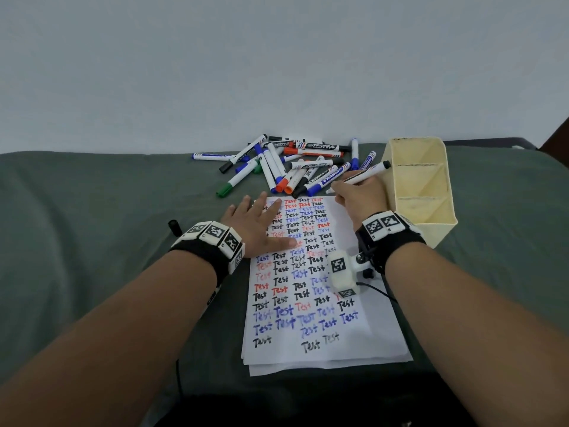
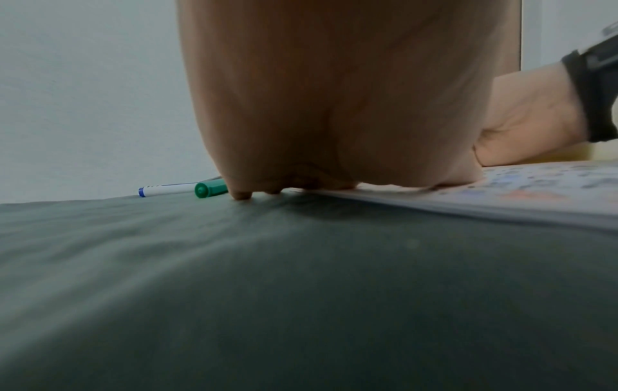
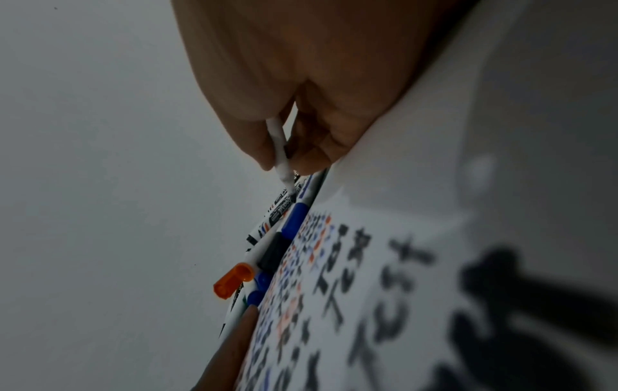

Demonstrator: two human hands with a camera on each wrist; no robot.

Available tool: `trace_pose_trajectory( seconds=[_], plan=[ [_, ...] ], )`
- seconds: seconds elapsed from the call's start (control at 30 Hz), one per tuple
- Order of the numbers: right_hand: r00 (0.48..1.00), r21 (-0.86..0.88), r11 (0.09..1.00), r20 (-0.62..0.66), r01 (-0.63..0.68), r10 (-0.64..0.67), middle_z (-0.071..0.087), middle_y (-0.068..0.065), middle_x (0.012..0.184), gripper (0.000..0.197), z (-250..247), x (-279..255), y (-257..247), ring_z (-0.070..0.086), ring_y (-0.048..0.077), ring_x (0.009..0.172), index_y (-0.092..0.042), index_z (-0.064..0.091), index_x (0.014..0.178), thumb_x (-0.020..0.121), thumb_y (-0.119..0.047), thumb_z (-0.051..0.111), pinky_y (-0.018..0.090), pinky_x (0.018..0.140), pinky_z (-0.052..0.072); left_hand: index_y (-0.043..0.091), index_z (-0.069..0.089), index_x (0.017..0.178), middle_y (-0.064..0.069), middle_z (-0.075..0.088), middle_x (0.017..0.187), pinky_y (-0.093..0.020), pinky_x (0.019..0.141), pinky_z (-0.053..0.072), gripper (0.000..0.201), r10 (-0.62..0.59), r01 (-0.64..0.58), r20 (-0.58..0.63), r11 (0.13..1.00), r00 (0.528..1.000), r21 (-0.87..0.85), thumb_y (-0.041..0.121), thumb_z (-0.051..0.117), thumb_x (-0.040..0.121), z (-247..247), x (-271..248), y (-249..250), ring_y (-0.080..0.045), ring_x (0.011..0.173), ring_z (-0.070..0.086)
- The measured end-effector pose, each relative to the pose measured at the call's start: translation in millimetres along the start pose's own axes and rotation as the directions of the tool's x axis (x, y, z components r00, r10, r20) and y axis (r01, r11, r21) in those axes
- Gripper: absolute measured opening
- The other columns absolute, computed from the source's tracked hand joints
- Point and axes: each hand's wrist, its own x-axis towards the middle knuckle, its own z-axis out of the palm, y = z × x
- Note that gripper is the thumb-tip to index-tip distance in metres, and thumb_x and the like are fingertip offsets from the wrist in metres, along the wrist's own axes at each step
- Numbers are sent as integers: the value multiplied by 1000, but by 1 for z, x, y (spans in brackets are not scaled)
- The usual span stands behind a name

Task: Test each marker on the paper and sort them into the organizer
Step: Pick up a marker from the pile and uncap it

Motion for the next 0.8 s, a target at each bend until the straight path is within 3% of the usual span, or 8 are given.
trace_pose_trajectory(
  seconds=[0.17, 0.37, 0.67, 0.8],
  plan=[
    [998, -109, 992, -1, 60, -60, 69, -1, 69, 17, 1, 0, 1, 64, 14, 62, -23, 63, 76, 80, -9, 70, 33, 68, 58, 37, -17, 156, 2, -24, 165, -54, 123, 0, 121, -5, 5, 16, 1000, 1000, 1, 100, 16, 59, -3, -4, 3, -31, 154, -14],
    [995, -210, 973, 5, 100, -101, 71, -1, 71, 10, 0, 1, 4, 67, 16, 67, -24, 65, 77, 82, -18, 70, 43, 78, 61, 38, -17, 157, 2, -23, 165, -55, 123, 1, 121, -12, 12, 13, 1000, 1000, 2, 100, 16, 58, -3, -4, 4, -31, 154, -13],
    [994, -263, 959, 30, 108, -103, 73, 1, 79, 3, -2, 2, 5, 69, 17, 75, -20, 69, 85, 88, -21, 71, 39, 78, 60, 38, -16, 157, 2, -22, 166, -55, 123, 1, 120, -13, 13, 8, 1000, 1000, -1, 100, 17, 60, -2, -4, 4, -30, 154, -12],
    [994, -310, 944, 36, 113, -107, 72, 0, 77, 5, -1, 1, 5, 70, 20, 76, -22, 67, 81, 85, -20, 68, 36, 72, 58, 37, -16, 157, 1, -22, 166, -54, 123, 1, 120, -11, 11, 8, 1000, 1000, -2, 100, 18, 60, -3, -4, 4, -30, 154, -13]
  ],
)
